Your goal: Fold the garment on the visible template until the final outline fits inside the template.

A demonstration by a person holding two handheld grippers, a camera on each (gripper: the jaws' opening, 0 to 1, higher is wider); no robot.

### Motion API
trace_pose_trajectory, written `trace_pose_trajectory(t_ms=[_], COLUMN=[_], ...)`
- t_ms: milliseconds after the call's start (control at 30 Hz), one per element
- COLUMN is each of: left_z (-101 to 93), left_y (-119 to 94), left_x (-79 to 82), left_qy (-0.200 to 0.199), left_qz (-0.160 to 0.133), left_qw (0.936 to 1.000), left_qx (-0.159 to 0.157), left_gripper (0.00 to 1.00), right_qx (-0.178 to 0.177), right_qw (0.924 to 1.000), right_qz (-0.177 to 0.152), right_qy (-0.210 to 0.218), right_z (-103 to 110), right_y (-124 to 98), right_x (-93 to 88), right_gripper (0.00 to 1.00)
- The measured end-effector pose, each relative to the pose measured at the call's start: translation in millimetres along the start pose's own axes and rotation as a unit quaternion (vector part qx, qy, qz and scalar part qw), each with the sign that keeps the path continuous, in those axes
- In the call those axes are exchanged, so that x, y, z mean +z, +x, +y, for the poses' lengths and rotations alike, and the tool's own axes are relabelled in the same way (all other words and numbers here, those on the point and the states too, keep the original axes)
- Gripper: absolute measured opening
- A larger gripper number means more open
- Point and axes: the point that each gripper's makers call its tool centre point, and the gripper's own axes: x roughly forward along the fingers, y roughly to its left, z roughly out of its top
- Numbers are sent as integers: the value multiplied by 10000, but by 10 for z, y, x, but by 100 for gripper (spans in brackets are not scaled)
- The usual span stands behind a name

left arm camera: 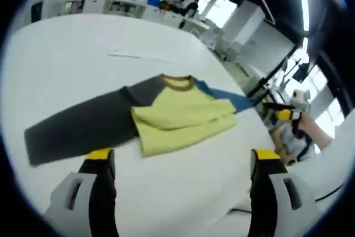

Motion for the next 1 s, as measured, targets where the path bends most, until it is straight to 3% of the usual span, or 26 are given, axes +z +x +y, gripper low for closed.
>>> trace_pose_trajectory(t_ms=[333,633,900,1000], left_z=[-155,-230,-202,-165], left_y=[-260,-458,-566,-550], left_x=[-95,-133,-125,-174], left_qy=[-65,-53,75,152], left_qz=[-74,-189,-195,-60], left_qw=[9999,9998,9998,9998], left_qx=[-105,-93,38,127], left_gripper=[99,99,99,99], right_qx=[7,-155,-189,-152], right_qw=[10000,9996,9998,9998], right_qz=[3,-182,-46,65], right_qy=[23,158,7,-94], right_z=[45,56,132,181], right_y=[-243,-488,-642,-625], right_x=[-69,-67,-119,-168], right_gripper=[100,100,100,100])
